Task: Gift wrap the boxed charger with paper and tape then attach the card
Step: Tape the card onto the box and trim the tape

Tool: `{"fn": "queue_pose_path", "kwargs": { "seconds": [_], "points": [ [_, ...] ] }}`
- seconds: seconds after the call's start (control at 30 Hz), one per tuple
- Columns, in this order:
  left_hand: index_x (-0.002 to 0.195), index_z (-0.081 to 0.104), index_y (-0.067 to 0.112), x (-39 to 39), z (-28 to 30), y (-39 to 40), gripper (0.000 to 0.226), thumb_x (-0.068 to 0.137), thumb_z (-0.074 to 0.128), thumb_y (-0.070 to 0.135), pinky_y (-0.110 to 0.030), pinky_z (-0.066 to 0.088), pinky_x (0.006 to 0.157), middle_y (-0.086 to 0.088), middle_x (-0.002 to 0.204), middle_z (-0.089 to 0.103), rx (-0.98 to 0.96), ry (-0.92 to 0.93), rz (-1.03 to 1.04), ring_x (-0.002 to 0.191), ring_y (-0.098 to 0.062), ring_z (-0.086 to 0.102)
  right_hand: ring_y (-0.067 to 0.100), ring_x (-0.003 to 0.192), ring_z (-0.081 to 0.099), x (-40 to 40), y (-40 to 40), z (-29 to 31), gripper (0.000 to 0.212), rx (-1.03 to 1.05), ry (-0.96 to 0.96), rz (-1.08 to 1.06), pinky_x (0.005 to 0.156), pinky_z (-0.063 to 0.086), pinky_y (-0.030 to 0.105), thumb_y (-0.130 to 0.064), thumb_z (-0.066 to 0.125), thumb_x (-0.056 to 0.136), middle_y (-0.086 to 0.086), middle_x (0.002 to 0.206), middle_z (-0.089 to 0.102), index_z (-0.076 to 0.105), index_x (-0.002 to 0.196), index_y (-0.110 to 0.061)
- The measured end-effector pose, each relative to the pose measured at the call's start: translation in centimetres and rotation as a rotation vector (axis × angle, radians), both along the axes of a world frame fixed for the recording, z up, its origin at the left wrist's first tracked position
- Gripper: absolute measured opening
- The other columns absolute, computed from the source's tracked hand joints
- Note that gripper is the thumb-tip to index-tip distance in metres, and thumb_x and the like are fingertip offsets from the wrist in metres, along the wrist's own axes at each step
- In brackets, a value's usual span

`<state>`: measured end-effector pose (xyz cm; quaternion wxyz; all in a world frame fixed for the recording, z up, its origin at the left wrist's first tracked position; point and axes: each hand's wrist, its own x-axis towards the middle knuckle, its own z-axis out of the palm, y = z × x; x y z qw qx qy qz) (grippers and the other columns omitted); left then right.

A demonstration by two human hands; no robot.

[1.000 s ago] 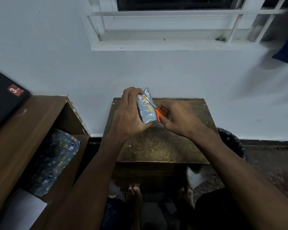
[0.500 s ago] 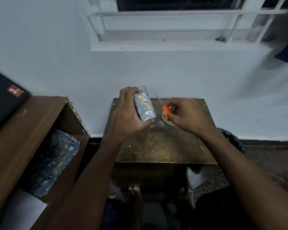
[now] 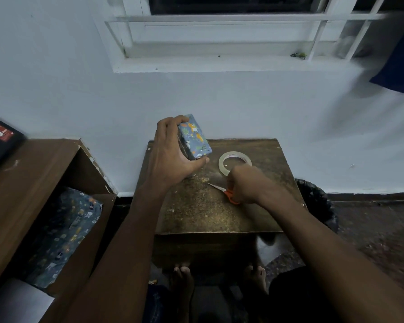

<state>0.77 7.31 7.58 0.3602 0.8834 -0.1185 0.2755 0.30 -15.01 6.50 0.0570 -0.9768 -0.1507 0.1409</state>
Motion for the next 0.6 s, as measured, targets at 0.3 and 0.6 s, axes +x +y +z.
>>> {"fn": "queue_pose_path", "kwargs": {
  "seconds": [0.3, 0.6],
  "points": [
    [0.144, 0.046, 0.025, 0.6, 0.0, 0.0, 0.101, 0.061, 0.097, 0.051, -0.041, 0.054, 0.104, 0.001, 0.14, 0.043, 0.008, 0.005, 0.003, 0.131, -0.014, 0.05, 0.031, 0.099, 0.07, 2.4, -1.8, 0.1, 0.02, 0.252, -0.18, -0.214, 0.08, 0.054, 0.034, -0.026, 0.077, 0.079, 0.005, 0.103, 0.075, 0.079, 0.098, -0.024],
    [0.144, 0.047, 0.024, 0.6, 0.2, -0.9, 0.099, 0.062, 0.097, 0.047, -0.039, 0.052, 0.105, 0.001, 0.138, 0.042, 0.008, 0.011, -0.034, 0.132, -0.016, 0.05, 0.027, 0.093, 0.066, 3.3, -1.8, -0.2, 0.009, 0.297, -0.208, -0.227, 0.07, 0.045, 0.03, -0.014, 0.074, 0.075, 0.003, 0.096, 0.067, 0.075, 0.083, -0.019]
  ]
}}
